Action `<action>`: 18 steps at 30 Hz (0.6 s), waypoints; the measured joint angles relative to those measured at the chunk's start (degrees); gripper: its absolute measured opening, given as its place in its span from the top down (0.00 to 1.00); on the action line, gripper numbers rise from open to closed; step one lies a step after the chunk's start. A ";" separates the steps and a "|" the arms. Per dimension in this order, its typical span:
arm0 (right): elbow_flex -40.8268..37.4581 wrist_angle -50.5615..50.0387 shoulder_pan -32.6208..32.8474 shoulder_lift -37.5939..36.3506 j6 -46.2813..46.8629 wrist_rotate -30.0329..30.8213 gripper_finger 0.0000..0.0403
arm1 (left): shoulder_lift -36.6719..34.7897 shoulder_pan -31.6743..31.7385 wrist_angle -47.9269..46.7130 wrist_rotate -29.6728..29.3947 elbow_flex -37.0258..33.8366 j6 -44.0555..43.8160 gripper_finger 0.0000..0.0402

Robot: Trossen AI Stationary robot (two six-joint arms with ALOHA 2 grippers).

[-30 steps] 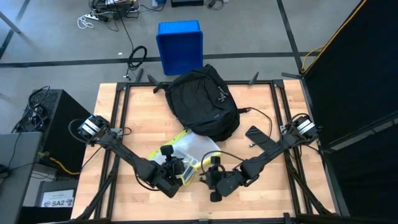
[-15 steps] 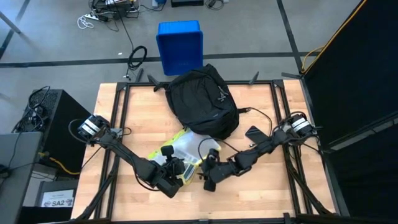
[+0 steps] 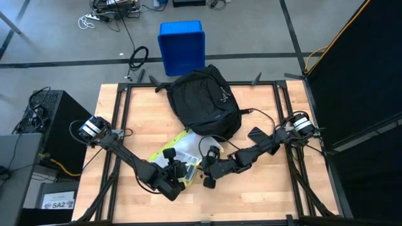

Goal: Unpack backpack
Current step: Open the yellow zip bag

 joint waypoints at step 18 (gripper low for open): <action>0.02 -17.36 2.30 0.00 8.00 7.53 1.00 | 0.00 -4.94 -0.74 2.48 0.00 -1.27 1.00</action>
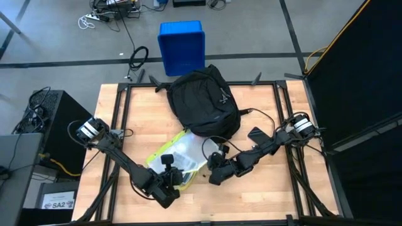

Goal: Unpack backpack
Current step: Open the yellow zip bag

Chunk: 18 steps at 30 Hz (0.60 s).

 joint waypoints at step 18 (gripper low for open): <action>0.00 14.40 1.40 0.56 -4.35 -6.71 0.63 | 0.00 0.61 0.59 -0.89 0.00 -0.15 1.00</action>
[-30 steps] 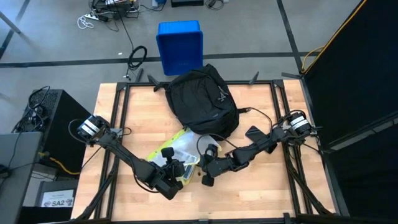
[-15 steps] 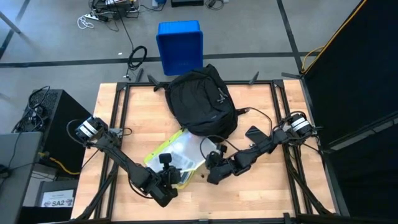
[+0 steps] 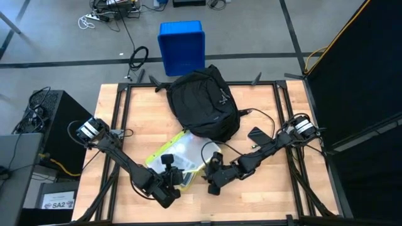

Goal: Unpack backpack
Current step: Open the yellow zip bag

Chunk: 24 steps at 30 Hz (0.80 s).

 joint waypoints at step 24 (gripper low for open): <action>-0.04 -10.53 -2.60 -1.09 0.38 -8.31 0.98 | -0.02 0.13 -0.47 1.32 0.00 -0.13 1.00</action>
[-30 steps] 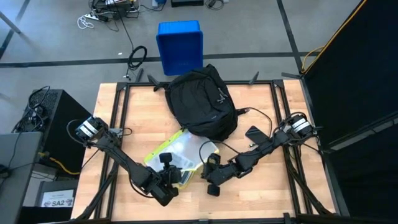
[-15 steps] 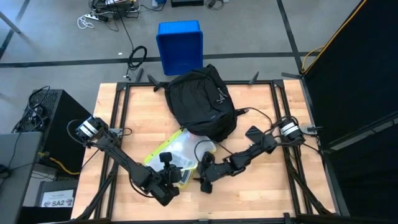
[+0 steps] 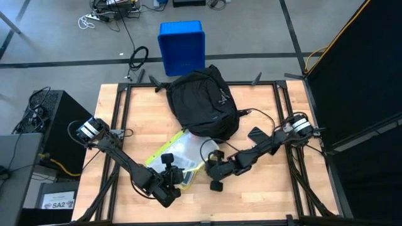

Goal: Unpack backpack
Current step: Open the yellow zip bag

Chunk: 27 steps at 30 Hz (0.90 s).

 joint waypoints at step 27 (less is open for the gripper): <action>2.94 -45.84 3.08 -13.06 12.23 15.36 0.90 | 0.59 -6.29 -4.70 3.57 0.00 -1.66 1.00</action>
